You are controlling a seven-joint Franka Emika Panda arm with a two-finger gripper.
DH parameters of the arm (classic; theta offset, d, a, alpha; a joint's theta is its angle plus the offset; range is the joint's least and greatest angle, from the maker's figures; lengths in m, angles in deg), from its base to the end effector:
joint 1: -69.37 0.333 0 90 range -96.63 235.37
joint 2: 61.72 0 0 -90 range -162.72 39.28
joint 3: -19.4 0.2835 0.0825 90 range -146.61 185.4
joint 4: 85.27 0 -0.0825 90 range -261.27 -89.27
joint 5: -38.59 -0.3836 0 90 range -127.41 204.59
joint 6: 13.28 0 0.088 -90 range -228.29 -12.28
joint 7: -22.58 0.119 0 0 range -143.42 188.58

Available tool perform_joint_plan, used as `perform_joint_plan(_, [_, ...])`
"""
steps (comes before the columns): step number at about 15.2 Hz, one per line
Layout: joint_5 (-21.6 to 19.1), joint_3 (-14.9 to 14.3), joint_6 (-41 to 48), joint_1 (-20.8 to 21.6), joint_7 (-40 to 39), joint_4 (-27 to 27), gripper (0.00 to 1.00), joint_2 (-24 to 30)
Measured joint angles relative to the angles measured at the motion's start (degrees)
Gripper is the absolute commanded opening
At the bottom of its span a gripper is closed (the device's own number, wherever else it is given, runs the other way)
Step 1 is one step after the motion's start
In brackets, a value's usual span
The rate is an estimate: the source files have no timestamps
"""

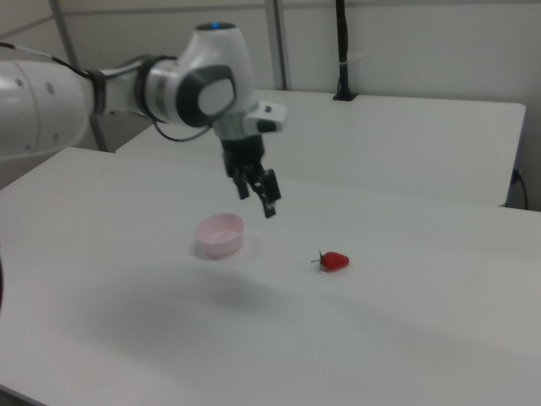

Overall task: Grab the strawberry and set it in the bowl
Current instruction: 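Move the gripper over the red strawberry and lower onto it, then close the gripper on the strawberry and lift it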

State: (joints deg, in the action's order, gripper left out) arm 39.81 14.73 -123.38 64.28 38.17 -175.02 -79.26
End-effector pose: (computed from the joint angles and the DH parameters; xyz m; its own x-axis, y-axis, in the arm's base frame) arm 0.6397 -0.1069 0.4293 0.9072 -0.4164 0.0599 -0.4186 -0.9077 0.0299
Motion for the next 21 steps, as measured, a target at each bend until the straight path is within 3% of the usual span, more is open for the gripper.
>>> perform_joint_plan(6, [-0.02, -0.06, -13.87, -4.18, 11.84, 0.92, 1.00, -8.27])
perform_joint_plan(15, [0.52, -1.17, -23.42, -6.12, 13.11, 1.46, 0.93, -14.51])
perform_joint_plan(19, [2.56, -1.17, -25.89, -6.02, 14.80, 1.71, 0.93, -16.58])
perform_joint_plan(21, [3.80, -1.17, -26.17, -6.00, 15.29, 1.78, 0.87, -17.60])
